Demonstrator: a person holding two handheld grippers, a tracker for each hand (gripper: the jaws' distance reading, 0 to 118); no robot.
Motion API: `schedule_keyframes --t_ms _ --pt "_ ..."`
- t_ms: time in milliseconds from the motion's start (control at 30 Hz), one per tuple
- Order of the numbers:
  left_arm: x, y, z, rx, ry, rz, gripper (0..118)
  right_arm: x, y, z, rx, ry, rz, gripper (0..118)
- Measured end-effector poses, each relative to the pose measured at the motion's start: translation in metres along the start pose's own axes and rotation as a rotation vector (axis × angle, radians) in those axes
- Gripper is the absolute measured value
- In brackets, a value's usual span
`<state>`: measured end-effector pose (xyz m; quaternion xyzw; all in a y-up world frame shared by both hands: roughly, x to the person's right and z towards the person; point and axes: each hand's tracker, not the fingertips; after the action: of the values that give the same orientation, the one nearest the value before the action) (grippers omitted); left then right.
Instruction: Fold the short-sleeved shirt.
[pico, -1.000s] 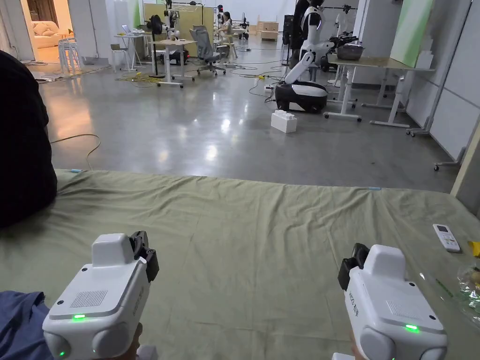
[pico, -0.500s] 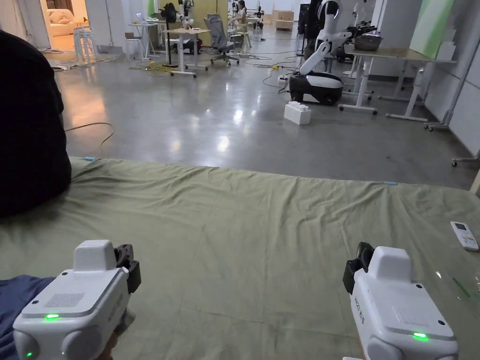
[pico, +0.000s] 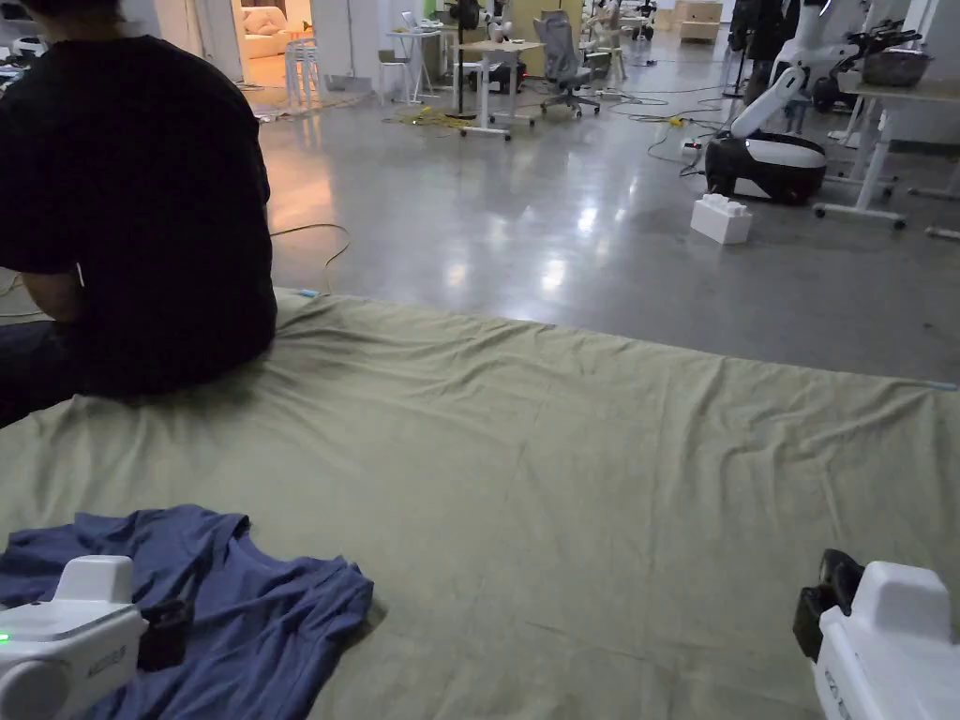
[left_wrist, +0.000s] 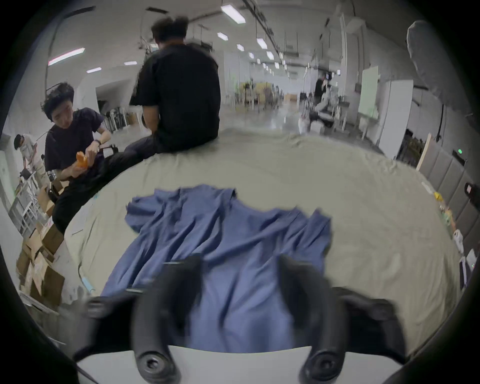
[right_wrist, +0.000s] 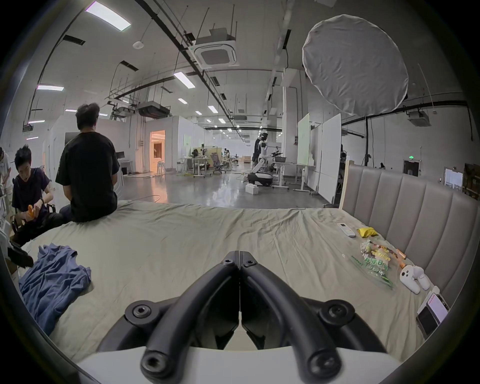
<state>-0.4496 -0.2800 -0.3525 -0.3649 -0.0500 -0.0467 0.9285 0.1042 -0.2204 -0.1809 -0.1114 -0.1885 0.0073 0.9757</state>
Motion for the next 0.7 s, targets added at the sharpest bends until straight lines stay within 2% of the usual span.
schedule_keyframes --t_ms 33,67,100,367,500,567,600,633,667,700 --pt "-0.008 -0.005 -0.008 -0.041 0.01 -0.019 78 0.0 -0.001 -0.002 -0.009 0.004 -0.003 1" --pt "-0.013 -0.012 -0.015 -0.063 0.022 -0.037 95 0.001 -0.003 -0.003 -0.018 0.008 -0.008 1" --pt "-0.019 -0.017 -0.022 -0.078 0.024 -0.044 104 -0.004 -0.004 -0.004 -0.022 0.007 0.004 1" --pt "-0.038 -0.045 -0.075 -0.209 0.092 0.026 102 -0.018 -0.009 -0.007 -0.05 0.02 0.037 1" --pt "-0.033 -0.052 -0.093 -0.247 0.078 0.017 77 -0.019 -0.011 -0.007 -0.062 0.015 0.05 1" --pt "-0.03 -0.058 -0.094 -0.235 0.071 0.017 76 -0.019 -0.01 -0.007 -0.063 0.01 0.058 1" --pt "-0.028 -0.059 -0.093 -0.222 0.082 0.006 68 -0.019 -0.01 -0.007 -0.066 0.01 0.058 1" --pt "-0.027 -0.058 -0.091 -0.22 0.076 0.004 58 -0.023 -0.012 -0.006 -0.058 0.021 0.031 1" --pt "-0.027 -0.058 -0.088 -0.21 0.059 -0.006 37 -0.025 -0.013 -0.005 -0.063 0.02 0.038 1" --pt "-0.026 -0.058 -0.086 -0.195 0.03 -0.014 8 -0.025 -0.014 -0.005 -0.065 0.019 0.039 1"
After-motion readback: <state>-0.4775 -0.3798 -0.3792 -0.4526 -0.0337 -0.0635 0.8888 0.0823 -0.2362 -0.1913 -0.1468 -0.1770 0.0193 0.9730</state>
